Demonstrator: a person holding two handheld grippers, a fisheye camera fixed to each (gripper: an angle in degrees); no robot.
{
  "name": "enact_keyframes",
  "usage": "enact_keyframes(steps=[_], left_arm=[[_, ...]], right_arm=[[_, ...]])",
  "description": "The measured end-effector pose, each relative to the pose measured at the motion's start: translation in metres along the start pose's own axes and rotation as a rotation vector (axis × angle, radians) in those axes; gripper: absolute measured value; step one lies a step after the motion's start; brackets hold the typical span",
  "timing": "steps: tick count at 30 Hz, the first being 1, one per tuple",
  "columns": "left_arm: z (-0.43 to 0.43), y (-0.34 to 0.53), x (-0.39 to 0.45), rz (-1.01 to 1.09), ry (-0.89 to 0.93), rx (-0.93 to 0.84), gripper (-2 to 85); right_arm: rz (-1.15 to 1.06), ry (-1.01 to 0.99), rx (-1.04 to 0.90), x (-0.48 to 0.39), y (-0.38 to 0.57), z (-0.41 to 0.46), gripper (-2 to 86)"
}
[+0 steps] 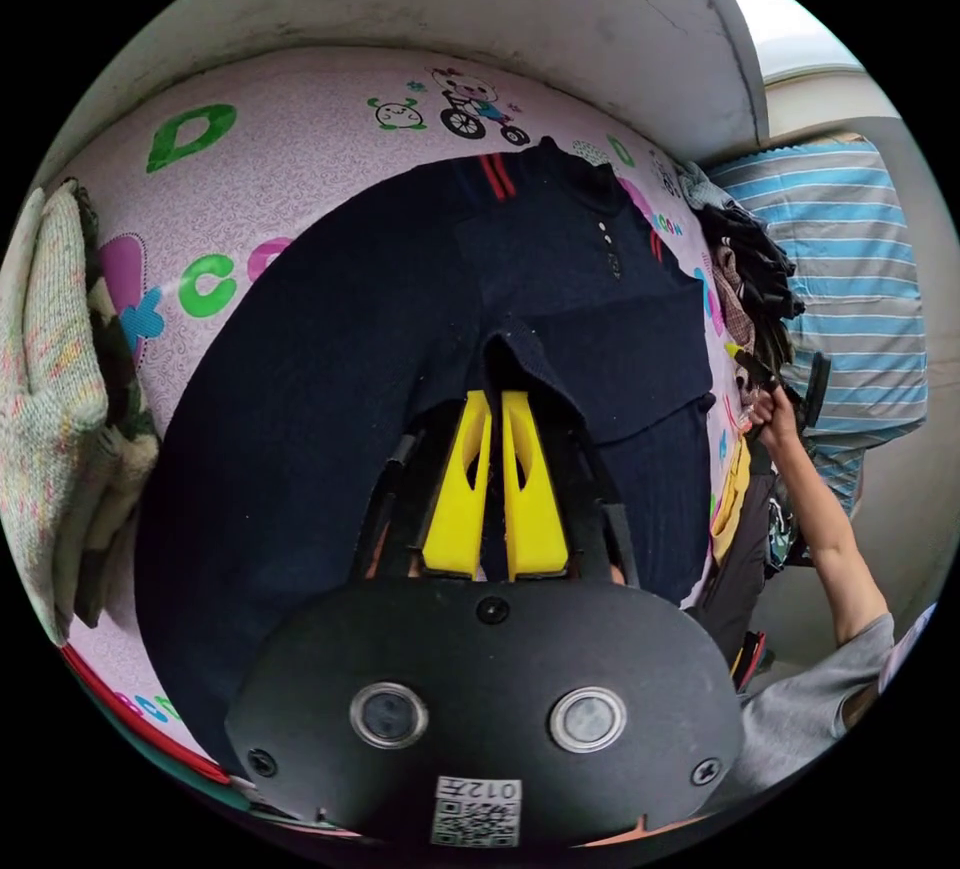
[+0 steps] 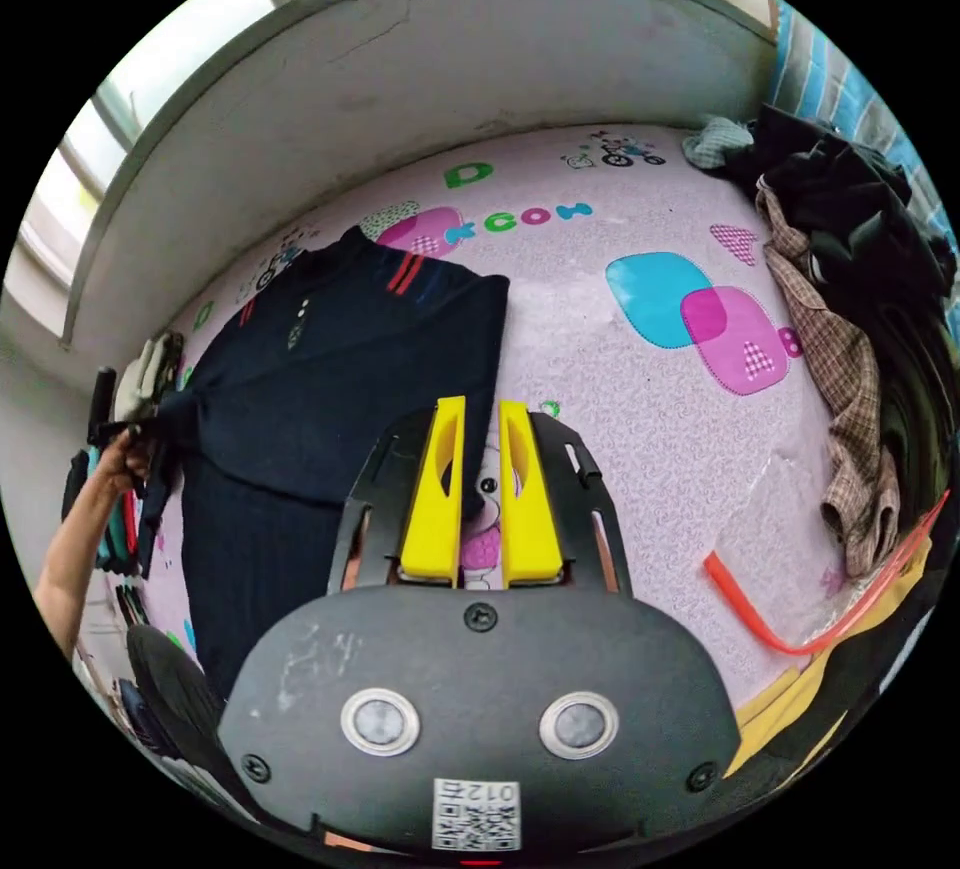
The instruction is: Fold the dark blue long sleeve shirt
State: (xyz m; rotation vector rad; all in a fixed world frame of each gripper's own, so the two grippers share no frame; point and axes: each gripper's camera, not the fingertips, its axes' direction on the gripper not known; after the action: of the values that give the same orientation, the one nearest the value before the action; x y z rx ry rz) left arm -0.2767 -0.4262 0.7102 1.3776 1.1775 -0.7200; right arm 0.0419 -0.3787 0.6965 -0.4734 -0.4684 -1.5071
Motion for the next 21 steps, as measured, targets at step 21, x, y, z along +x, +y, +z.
enact_keyframes(steps=[21], left_arm=[[-0.038,0.024,-0.016,-0.1,0.001,0.157,0.8]], right_arm=[[0.12,0.111,-0.012,0.003,-0.08,0.03,4.1]])
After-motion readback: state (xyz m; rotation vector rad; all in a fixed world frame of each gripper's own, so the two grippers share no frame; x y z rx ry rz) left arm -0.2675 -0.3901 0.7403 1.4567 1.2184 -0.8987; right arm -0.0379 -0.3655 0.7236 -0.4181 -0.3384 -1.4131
